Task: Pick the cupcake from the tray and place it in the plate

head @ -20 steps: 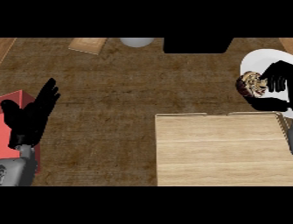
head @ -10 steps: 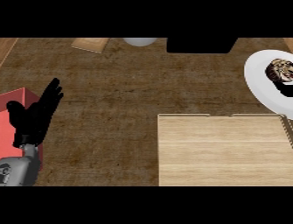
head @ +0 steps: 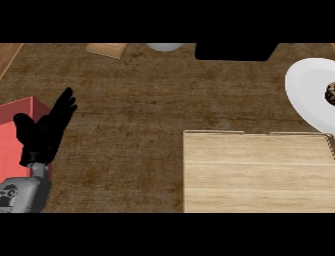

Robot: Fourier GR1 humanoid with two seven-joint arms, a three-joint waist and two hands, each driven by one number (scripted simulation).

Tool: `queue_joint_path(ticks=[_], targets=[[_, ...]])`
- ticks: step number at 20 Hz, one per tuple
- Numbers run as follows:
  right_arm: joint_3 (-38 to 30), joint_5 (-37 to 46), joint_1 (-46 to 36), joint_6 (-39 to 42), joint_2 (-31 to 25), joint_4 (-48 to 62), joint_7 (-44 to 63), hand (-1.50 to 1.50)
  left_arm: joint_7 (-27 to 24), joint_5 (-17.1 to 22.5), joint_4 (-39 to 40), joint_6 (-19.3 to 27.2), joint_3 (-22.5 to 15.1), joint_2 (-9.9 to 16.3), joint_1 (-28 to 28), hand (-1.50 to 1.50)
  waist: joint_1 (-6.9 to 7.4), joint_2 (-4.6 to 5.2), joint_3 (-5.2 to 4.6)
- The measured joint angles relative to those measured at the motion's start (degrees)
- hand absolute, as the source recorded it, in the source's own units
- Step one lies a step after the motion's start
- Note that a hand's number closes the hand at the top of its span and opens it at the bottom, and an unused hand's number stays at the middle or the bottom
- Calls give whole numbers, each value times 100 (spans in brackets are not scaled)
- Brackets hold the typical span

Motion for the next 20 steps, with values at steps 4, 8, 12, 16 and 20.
queue_joint_path(ticks=[4,8,12,16,20], targets=[[-13,15,-180,410,-215,684,-327,-150,72,1,-7,-13,-9,-9,-89,0,63,28,10],[-142,-98,-235,430,-289,995,-1030,-150,70,-3,11,-13,-7,-34,-136,0,56,29,14],[-465,-470,-351,507,-286,998,-1797,-150,104,1,-47,-18,4,-27,-64,0,24,6,15],[-790,-946,-588,1217,-315,1021,-2362,-150,44,-36,63,13,38,-31,-66,0,-46,-20,6],[-1134,-1377,-803,1995,-595,1289,-2116,-150,7,-7,11,-25,97,13,1,0,-67,-38,-2]])
